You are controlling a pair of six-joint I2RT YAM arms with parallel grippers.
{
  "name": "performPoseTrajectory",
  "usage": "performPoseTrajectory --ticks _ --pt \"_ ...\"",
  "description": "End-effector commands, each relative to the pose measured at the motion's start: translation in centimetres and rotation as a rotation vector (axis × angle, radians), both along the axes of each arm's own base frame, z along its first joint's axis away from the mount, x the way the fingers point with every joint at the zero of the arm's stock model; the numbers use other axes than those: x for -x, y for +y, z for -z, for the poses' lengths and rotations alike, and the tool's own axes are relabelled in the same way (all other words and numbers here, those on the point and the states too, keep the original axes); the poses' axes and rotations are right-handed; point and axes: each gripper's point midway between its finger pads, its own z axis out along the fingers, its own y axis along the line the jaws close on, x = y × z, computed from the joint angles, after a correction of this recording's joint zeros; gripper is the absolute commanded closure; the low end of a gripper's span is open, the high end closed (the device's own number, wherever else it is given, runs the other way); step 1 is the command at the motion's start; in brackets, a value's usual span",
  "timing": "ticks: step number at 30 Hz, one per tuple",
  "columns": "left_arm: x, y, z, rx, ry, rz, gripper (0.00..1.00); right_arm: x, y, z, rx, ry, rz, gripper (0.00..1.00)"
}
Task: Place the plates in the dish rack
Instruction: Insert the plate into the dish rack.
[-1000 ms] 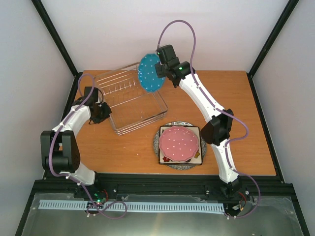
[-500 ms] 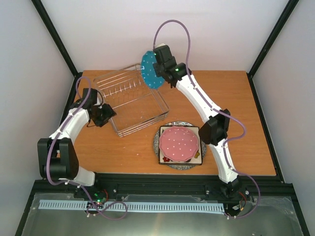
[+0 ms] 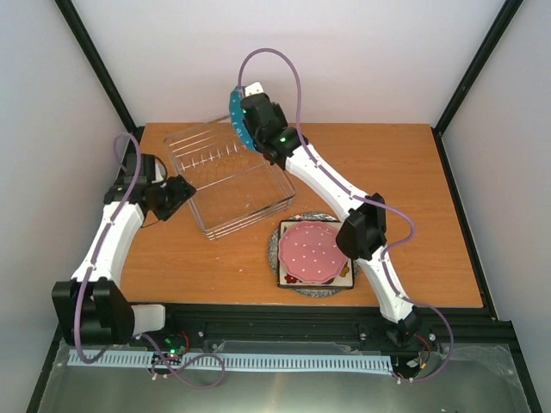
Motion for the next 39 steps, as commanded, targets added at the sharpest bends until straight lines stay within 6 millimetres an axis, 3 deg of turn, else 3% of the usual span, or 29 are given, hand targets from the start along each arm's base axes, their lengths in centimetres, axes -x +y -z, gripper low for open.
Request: performPoseTrajectory --ticks 1,11,29,39 --pt "0.5 1.4 -3.5 -0.004 -0.104 -0.046 0.24 -0.2 -0.5 -8.0 -0.137 -0.298 0.127 0.97" --pt "0.9 1.6 -5.5 0.006 -0.187 -0.035 0.0 -1.5 0.4 -4.8 -0.061 -0.315 0.174 0.97" --pt "1.0 2.3 -6.3 -0.002 -0.216 -0.067 0.0 -2.3 1.5 -0.8 -0.023 -0.256 0.151 0.97" --pt "1.4 2.5 -7.0 -0.003 -0.23 -0.081 0.0 -2.5 2.4 2.6 0.001 -0.2 0.131 0.97"
